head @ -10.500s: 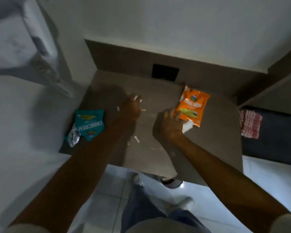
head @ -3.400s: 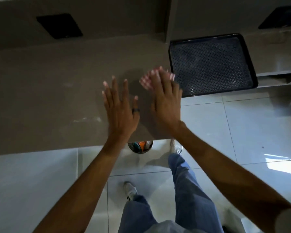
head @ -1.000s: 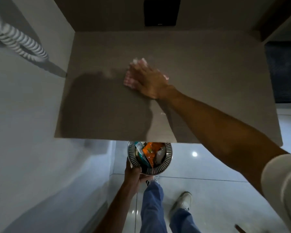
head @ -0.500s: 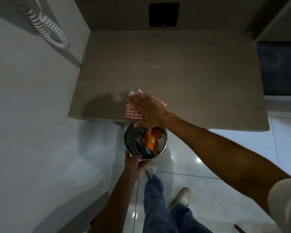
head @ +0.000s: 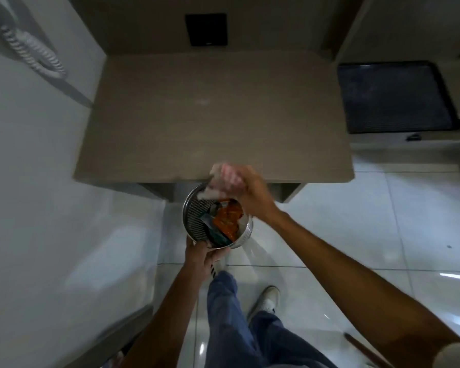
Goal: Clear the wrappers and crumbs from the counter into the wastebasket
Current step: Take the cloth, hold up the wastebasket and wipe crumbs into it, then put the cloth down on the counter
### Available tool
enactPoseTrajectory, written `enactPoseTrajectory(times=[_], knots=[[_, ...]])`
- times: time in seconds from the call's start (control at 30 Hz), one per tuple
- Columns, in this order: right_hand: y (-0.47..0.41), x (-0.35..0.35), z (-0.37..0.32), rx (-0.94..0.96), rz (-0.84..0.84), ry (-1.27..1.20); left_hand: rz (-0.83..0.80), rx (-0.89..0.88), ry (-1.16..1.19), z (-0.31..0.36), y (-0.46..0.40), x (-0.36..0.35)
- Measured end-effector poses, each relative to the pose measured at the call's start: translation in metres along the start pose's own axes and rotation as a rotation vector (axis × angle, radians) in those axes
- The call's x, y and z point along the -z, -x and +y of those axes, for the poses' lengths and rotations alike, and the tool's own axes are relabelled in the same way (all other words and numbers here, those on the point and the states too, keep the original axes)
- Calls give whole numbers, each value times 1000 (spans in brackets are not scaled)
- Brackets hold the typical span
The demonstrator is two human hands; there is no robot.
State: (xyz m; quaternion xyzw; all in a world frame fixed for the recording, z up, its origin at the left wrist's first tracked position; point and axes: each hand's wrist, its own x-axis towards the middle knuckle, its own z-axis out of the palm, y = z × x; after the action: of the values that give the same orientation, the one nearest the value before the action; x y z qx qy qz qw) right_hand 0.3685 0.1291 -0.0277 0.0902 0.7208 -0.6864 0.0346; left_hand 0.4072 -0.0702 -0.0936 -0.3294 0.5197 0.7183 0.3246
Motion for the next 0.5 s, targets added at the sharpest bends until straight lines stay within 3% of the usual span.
enactPoseTrajectory(times=[0.1,0.2,0.33,0.37,0.43,0.5], knots=[[-12,69,-26,-110,450,-149,-44,24,13,-18,0,-21],[-33,142,-27,-234,678,-85,-88,51,-6,-35,-4,-45],[-40,182,-13,-346,667,603,-117,96,-46,-49,-9,-70],[-30,179,-7,-293,742,745,-126,96,-56,-53,-10,-74],[3,157,8,-14,841,848,-136,98,-72,-60,-13,-79],[47,124,38,207,708,907,-135,103,-111,-67,-19,-84]])
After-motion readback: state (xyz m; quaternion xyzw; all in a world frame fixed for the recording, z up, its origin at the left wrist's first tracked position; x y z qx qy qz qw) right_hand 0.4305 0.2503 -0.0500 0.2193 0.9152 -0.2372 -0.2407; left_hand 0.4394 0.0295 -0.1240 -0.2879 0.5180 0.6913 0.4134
